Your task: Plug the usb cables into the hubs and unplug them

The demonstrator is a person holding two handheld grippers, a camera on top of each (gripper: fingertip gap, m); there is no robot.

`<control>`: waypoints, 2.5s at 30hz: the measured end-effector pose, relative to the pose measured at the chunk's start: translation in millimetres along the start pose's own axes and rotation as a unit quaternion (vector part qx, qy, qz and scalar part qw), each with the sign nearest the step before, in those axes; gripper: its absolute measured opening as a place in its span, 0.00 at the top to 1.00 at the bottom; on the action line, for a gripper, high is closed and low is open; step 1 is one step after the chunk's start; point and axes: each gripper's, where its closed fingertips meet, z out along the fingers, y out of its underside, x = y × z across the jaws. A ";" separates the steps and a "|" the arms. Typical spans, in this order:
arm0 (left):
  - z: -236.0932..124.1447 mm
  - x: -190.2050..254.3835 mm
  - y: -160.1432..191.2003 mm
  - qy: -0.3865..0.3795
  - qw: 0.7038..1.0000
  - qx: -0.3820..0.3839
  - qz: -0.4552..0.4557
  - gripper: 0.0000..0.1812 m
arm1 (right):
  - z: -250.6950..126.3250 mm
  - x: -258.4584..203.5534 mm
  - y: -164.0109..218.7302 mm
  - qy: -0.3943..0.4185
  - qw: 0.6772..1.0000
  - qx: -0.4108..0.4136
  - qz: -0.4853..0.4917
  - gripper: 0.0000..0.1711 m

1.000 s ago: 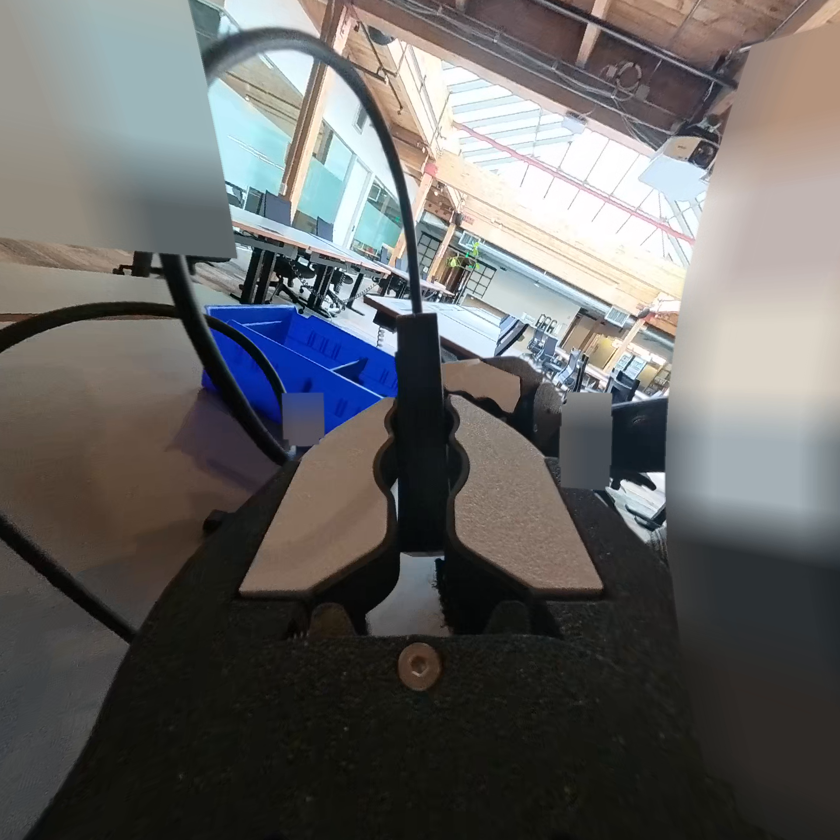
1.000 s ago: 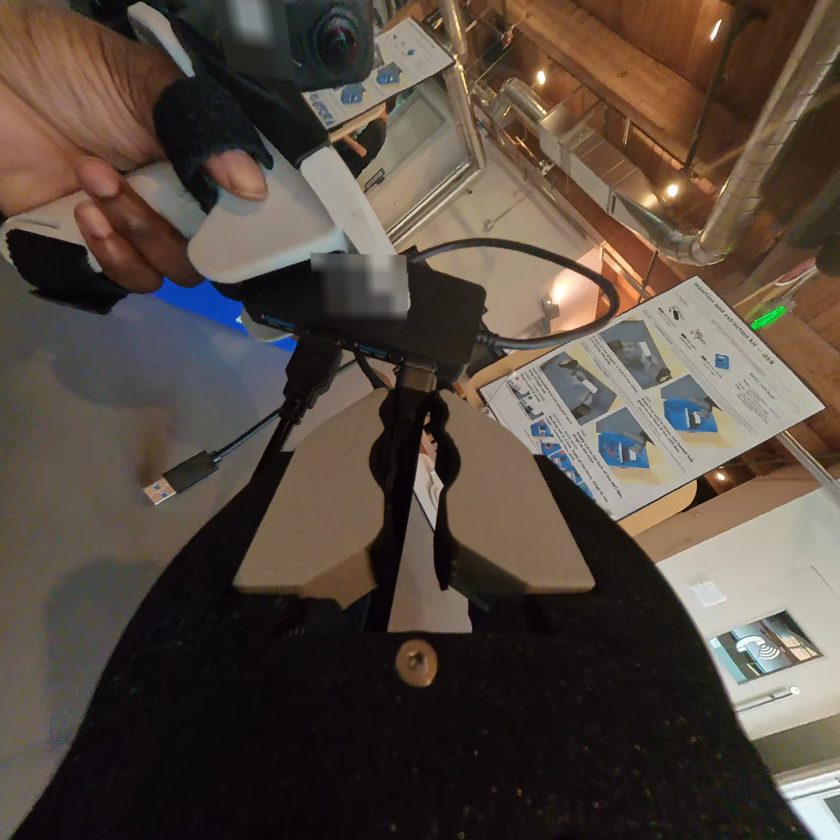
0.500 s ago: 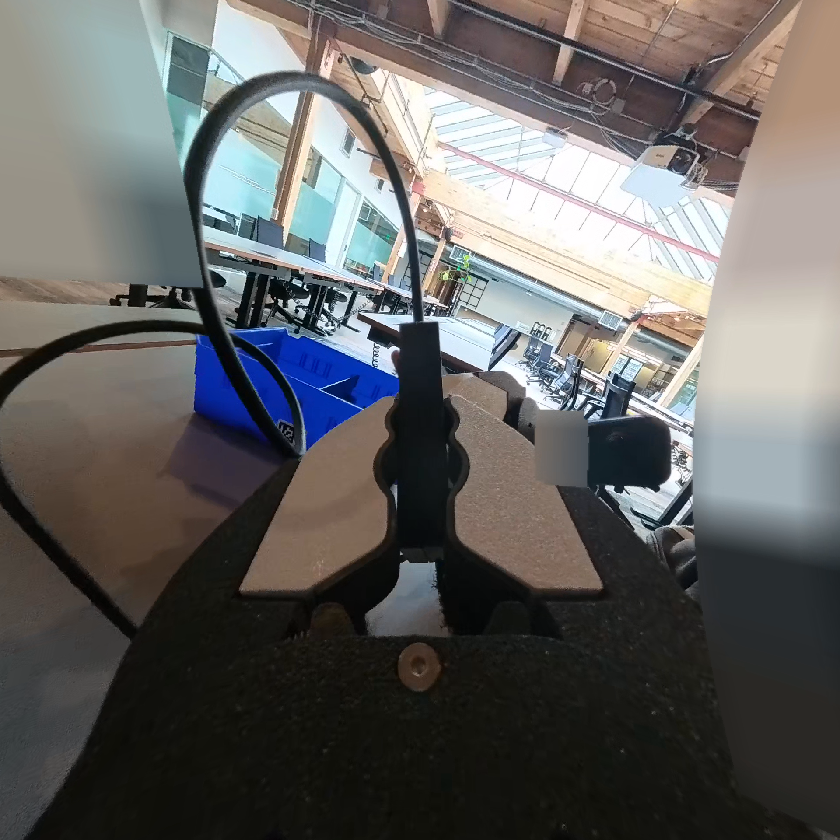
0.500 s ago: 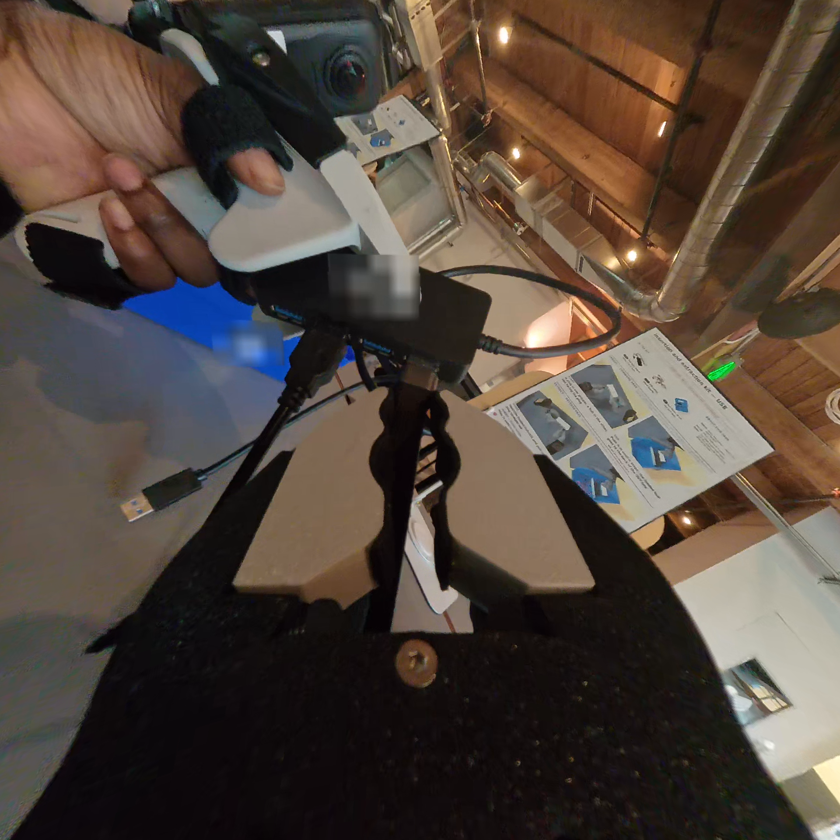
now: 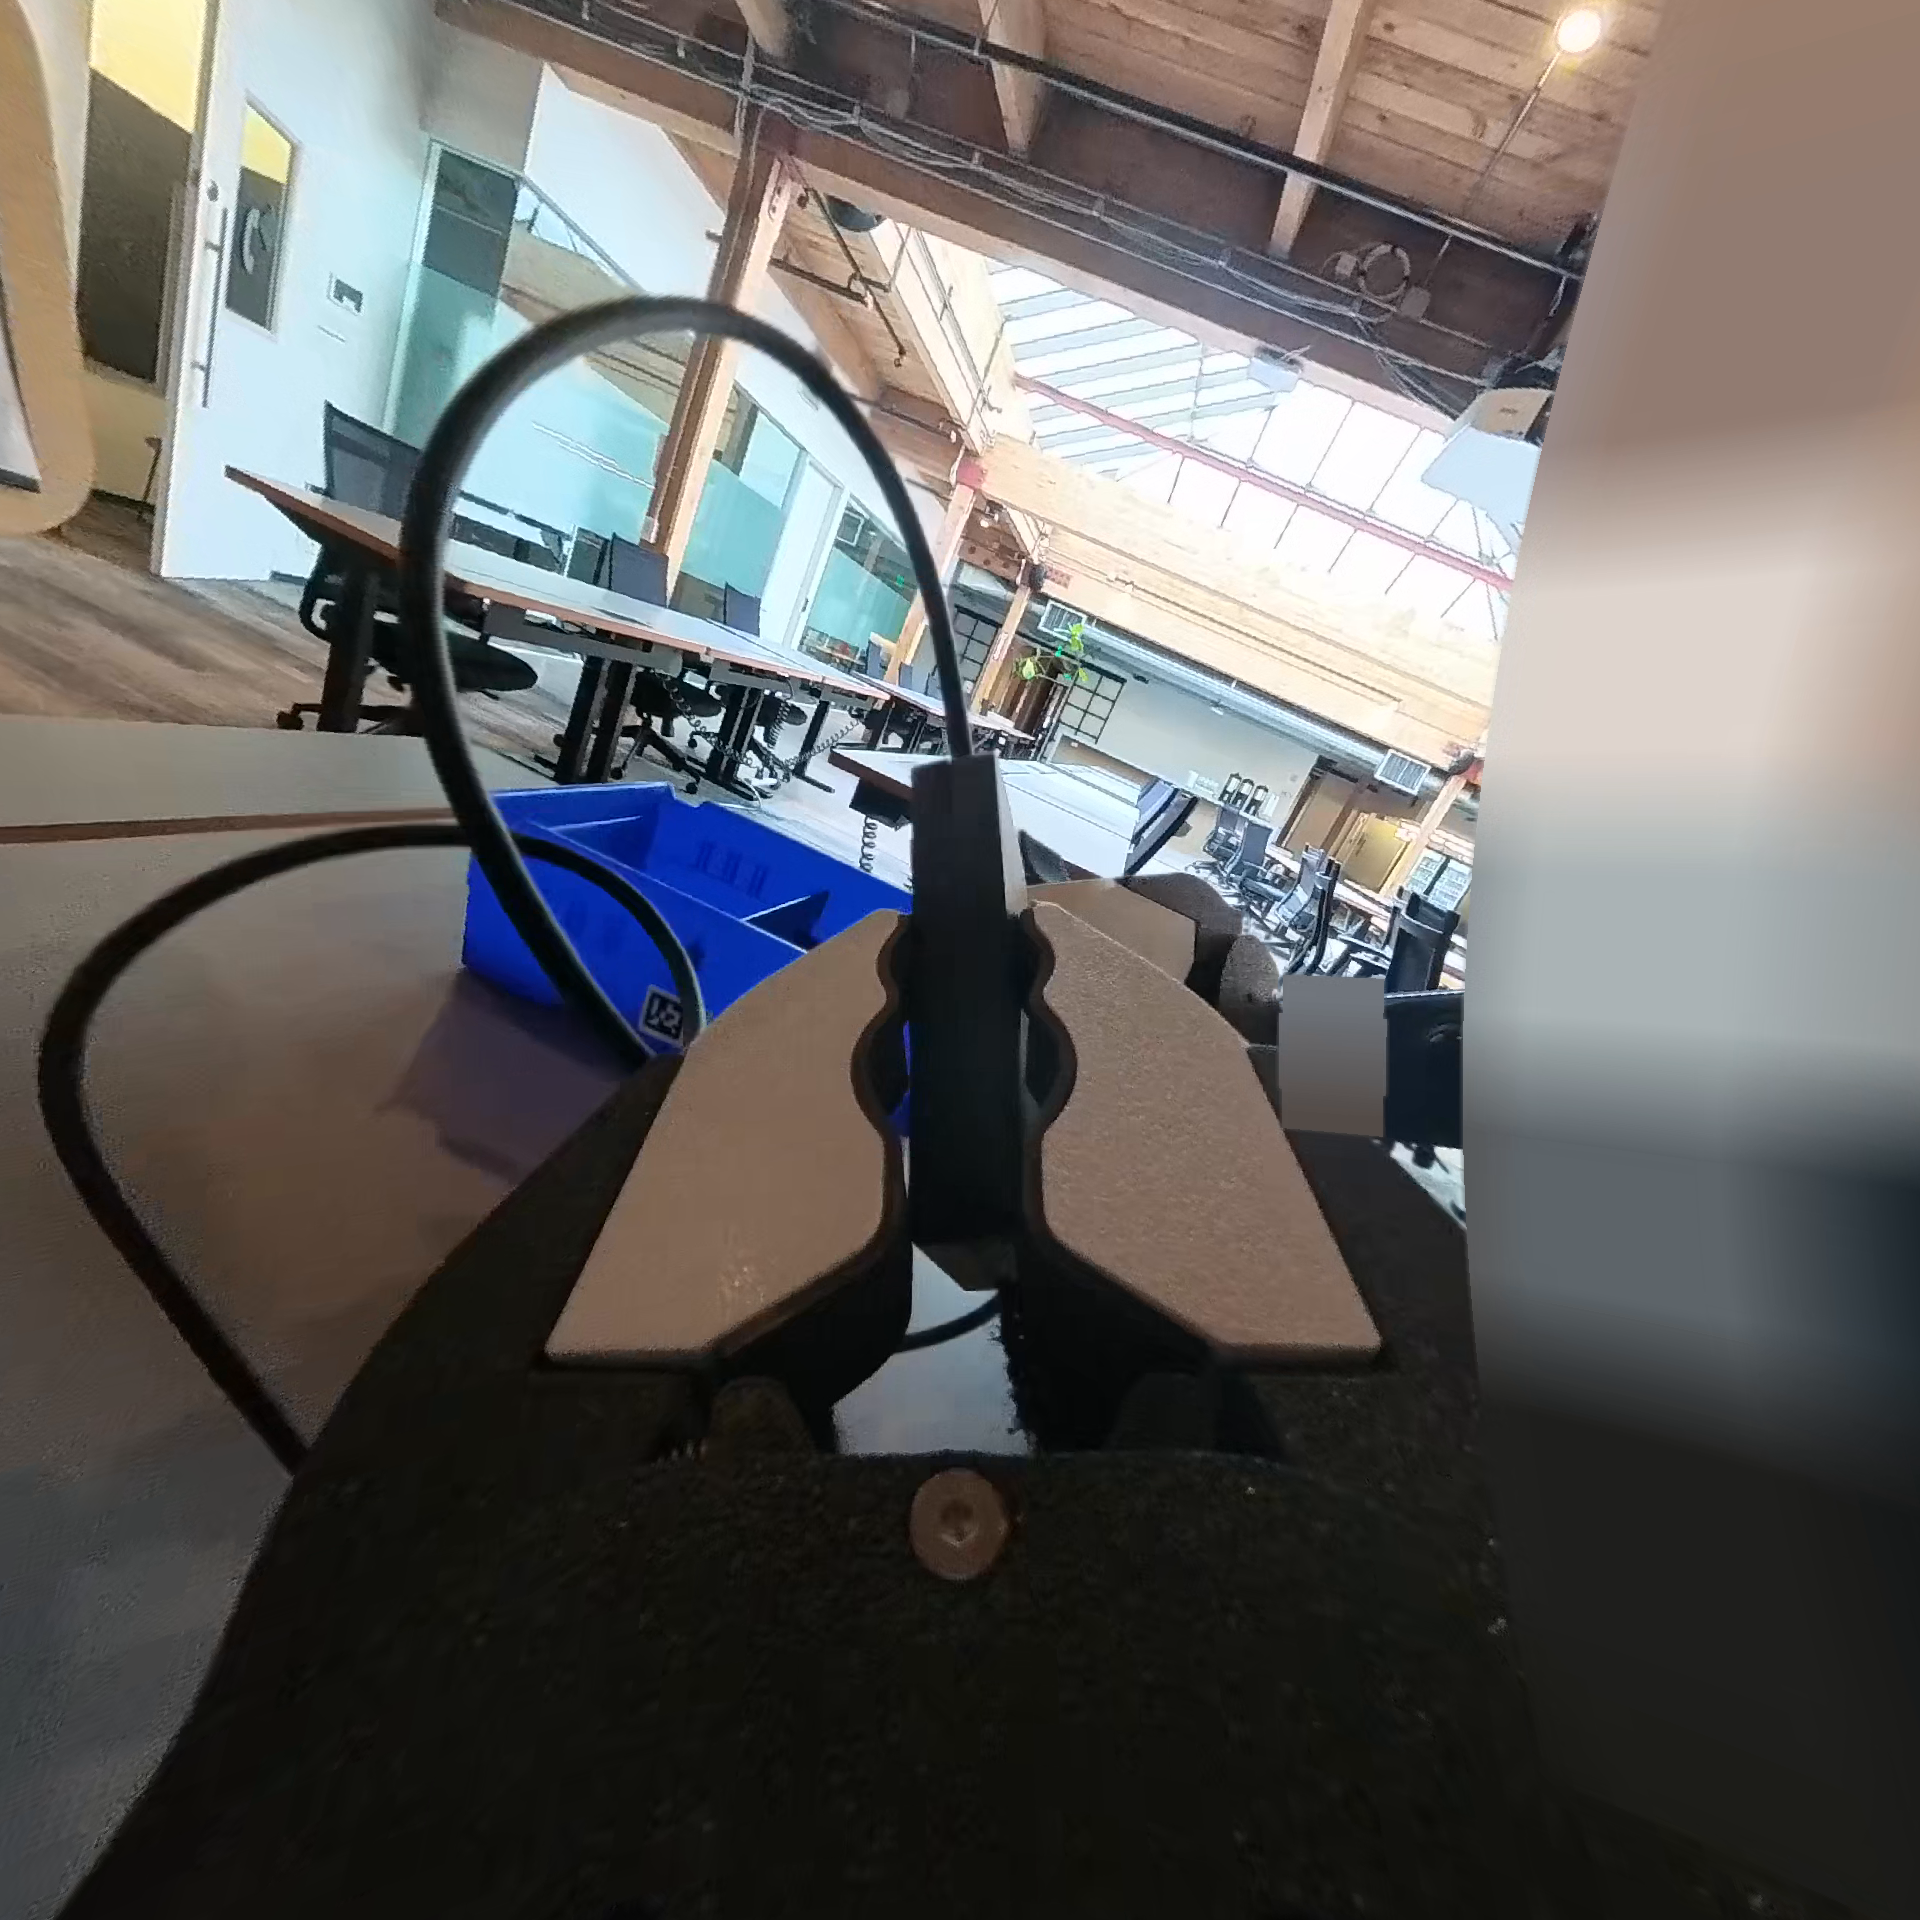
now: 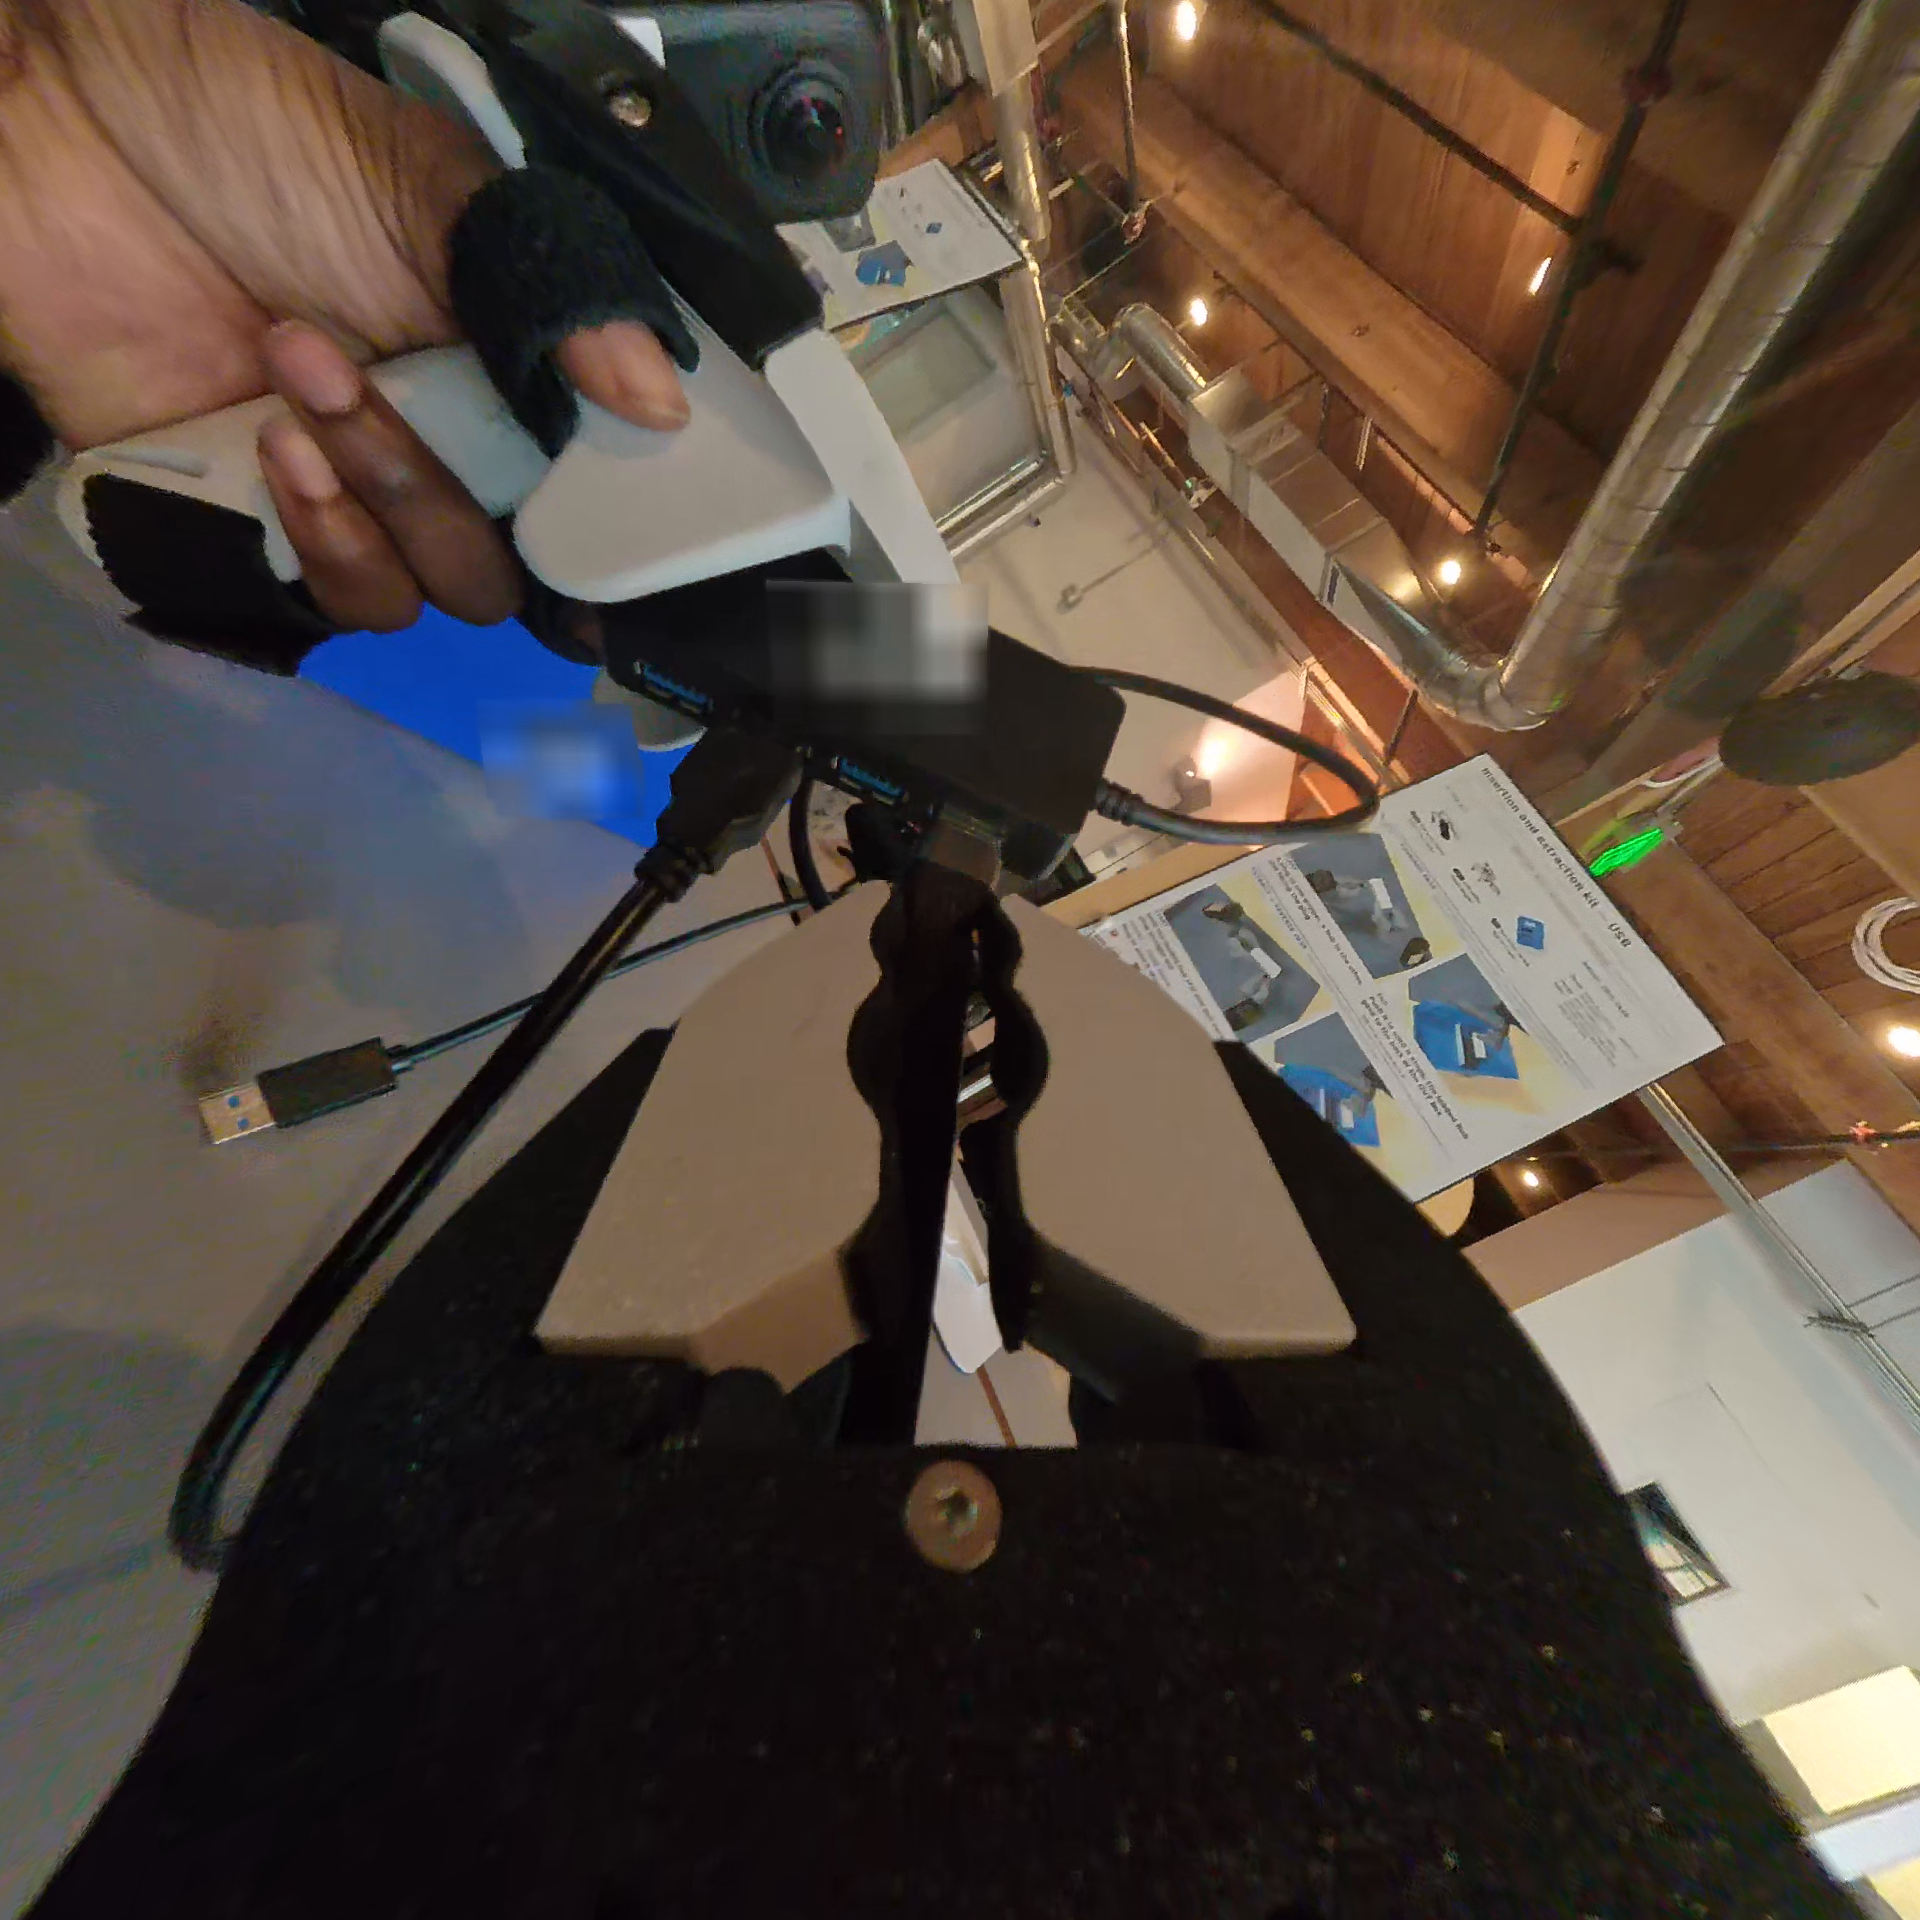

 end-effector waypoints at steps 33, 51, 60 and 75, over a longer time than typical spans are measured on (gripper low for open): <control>-12.8 9.6 -18.2 0.065 0.997 0.040 -0.016 1.00 | -0.4 -2.3 -21.8 0.024 0.998 0.032 0.058 0.95; -19.1 7.5 -10.2 0.052 0.998 -0.017 0.024 0.57 | 0.2 2.7 -7.2 0.033 0.994 0.025 0.100 0.95; -10.6 10.6 26.5 0.093 0.990 -0.106 0.007 0.56 | -0.5 2.7 -1.3 0.025 0.992 0.034 0.119 0.95; 4.2 18.1 21.8 0.090 0.994 -0.060 -0.001 0.90 | -2.1 -11.6 -10.1 -0.040 0.997 0.031 0.050 0.96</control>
